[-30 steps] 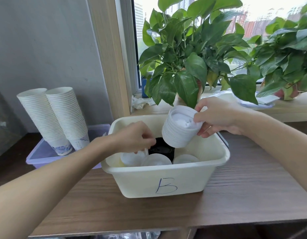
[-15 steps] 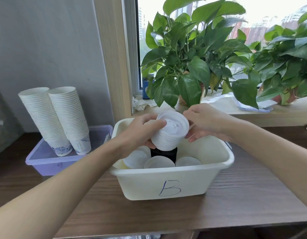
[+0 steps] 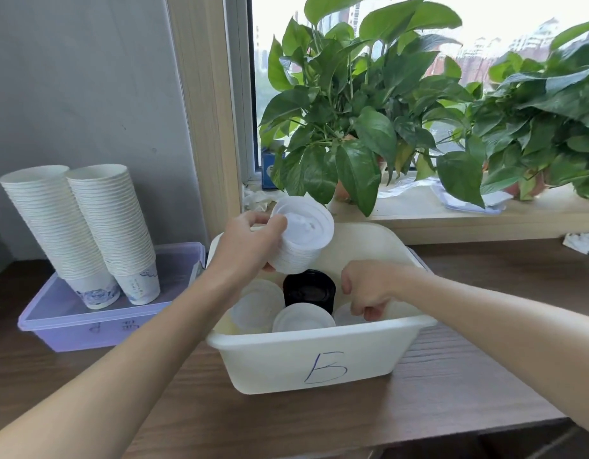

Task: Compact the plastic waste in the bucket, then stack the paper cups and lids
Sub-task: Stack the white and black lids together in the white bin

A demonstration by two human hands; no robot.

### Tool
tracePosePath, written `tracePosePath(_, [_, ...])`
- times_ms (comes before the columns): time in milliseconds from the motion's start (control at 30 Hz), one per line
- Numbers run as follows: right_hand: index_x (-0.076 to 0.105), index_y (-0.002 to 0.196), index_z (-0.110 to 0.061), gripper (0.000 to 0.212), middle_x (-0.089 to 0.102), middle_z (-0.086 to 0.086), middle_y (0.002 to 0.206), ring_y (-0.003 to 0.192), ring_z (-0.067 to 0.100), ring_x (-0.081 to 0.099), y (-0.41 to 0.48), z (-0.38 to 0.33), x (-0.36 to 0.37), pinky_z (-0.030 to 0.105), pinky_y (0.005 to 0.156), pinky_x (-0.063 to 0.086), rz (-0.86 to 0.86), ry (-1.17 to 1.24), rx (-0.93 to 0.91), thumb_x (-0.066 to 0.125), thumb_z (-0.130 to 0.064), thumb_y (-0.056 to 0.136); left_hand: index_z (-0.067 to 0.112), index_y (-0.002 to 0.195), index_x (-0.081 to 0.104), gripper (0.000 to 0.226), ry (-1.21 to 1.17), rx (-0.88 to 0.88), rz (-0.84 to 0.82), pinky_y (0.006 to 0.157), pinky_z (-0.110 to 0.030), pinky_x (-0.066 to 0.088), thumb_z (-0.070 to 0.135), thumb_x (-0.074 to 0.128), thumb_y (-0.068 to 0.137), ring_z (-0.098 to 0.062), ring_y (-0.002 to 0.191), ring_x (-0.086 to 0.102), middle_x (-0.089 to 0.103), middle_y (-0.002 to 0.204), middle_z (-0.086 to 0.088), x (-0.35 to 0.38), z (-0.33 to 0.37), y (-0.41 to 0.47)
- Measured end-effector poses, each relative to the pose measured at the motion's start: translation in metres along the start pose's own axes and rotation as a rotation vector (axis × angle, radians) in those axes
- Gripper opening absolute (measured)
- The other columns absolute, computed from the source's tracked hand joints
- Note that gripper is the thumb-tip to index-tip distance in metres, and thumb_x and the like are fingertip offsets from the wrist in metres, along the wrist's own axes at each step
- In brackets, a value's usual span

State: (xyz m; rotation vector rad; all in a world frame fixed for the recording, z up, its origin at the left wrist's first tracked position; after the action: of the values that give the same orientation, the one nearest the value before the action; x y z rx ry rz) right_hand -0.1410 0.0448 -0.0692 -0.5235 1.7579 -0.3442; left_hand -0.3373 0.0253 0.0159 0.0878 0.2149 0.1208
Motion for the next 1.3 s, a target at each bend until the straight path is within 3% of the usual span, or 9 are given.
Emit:
tracePosePath(233, [0.066,0.08,-0.002,0.021,0.049,0.01,0.05,0.048,0.023,0.048,0.01,-0.001,0.002,0.025,0.048,0.04,0.049,-0.262,-0.023,0.058,0.01,0.065,0.017,0.107,0.066,0.02,-0.004,-0.016,-0.002,0.078,-0.046,0.06,0.028,0.056,0.093,-0.023,0.081,0.063,0.066,0.093,-0.003,0.0,-0.002,0.002])
tracePosePath(333, [0.046,0.056,-0.006,0.021,0.043,0.011,0.053,0.054,0.026,0.046,0.006,-0.007,-0.013,0.026,0.053,0.038,0.126,-0.296,-0.069,0.054,0.011,0.065,0.017,0.109,0.065,0.021,0.005,-0.021,0.006,0.076,-0.043,0.06,0.028,0.056,0.093,-0.022,0.082,0.064,0.067,0.099,-0.004,-0.001,-0.003,0.002])
tracePosePath(467, [0.049,0.083,-0.008,0.012,0.046,0.006,0.08,0.078,0.028,0.055,-0.019,-0.019,-0.055,0.03,0.059,0.042,0.285,-0.357,-0.137,0.058,0.0,0.079,0.017,0.111,0.065,0.024,0.004,-0.021,0.027,0.076,-0.043,0.06,0.031,0.057,0.093,-0.022,0.082,0.063,0.067,0.1,-0.004,-0.002,-0.004,0.003])
tracePosePath(533, [0.041,0.065,-0.009,0.024,0.042,0.006,0.066,0.061,0.026,0.046,-0.034,-0.023,-0.081,0.03,0.051,0.034,0.383,-0.369,-0.149,0.059,0.0,0.079,0.016,0.112,0.064,0.026,0.003,-0.023,0.039,0.075,-0.041,0.059,0.031,0.057,0.093,-0.021,0.081,0.062,0.066,0.1,-0.004,-0.002,-0.004,0.003])
tracePosePath(633, [0.043,0.057,-0.005,0.025,0.038,0.014,0.058,0.062,0.025,0.037,-0.056,-0.021,-0.117,0.027,0.045,0.023,0.503,-0.287,-0.12,0.059,-0.003,0.077,0.016,0.114,0.063,0.025,0.002,-0.001,0.064,0.067,-0.035,0.056,0.031,0.056,0.094,-0.019,0.078,0.061,0.065,0.097,-0.003,-0.003,-0.002,0.003])
tracePosePath(767, [0.064,0.091,0.013,0.024,0.064,0.032,0.099,0.078,0.044,0.06,-0.078,-0.016,-0.151,0.045,0.064,0.057,0.66,-0.014,-0.184,0.062,-0.004,0.075,0.021,0.116,0.061,0.025,0.024,0.047,0.116,0.065,-0.033,0.054,0.033,0.055,0.095,-0.015,0.08,0.062,0.065,0.097,0.003,-0.008,0.003,0.0])
tracePosePath(1000, [0.07,0.085,-0.004,0.011,0.062,0.012,0.077,0.058,0.016,0.046,-0.103,-0.031,-0.164,0.029,0.056,0.041,0.775,0.429,-0.32,0.063,-0.01,0.078,0.025,0.133,0.053,0.037,0.156,0.097,0.05,0.062,-0.029,0.052,0.039,0.048,0.098,-0.014,0.086,0.06,0.063,0.108,0.0,0.002,0.006,-0.003])
tracePosePath(1133, [0.068,0.079,-0.013,0.005,0.062,0.003,0.07,0.053,0.013,0.049,-0.101,-0.048,-0.15,0.027,0.051,0.043,0.791,0.585,-0.369,0.066,-0.011,0.075,0.022,0.123,0.061,0.039,0.146,0.071,0.03,0.061,-0.031,0.054,0.045,0.042,0.098,-0.017,0.075,0.06,0.061,0.085,0.001,0.004,0.006,-0.004])
tracePosePath(1300, [0.067,0.078,-0.013,0.004,0.062,0.001,0.063,0.052,0.011,0.048,-0.088,-0.059,-0.133,0.026,0.054,0.043,0.834,0.642,-0.394,0.065,-0.011,0.075,0.029,0.111,0.067,0.036,-0.033,-0.054,-0.014,0.069,-0.045,0.064,0.043,0.036,0.099,-0.022,0.099,0.062,0.066,0.113,-0.003,0.008,0.002,-0.006])
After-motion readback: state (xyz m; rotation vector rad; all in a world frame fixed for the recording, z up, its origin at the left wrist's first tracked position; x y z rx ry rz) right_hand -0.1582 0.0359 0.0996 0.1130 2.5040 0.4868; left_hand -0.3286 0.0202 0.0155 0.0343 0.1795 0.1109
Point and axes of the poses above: each hand's wrist, its own y-axis towards the middle knuckle, its own x-axis out of the palm, z = x × y, the point moved 9 cm from there along y, towards the middle knuckle
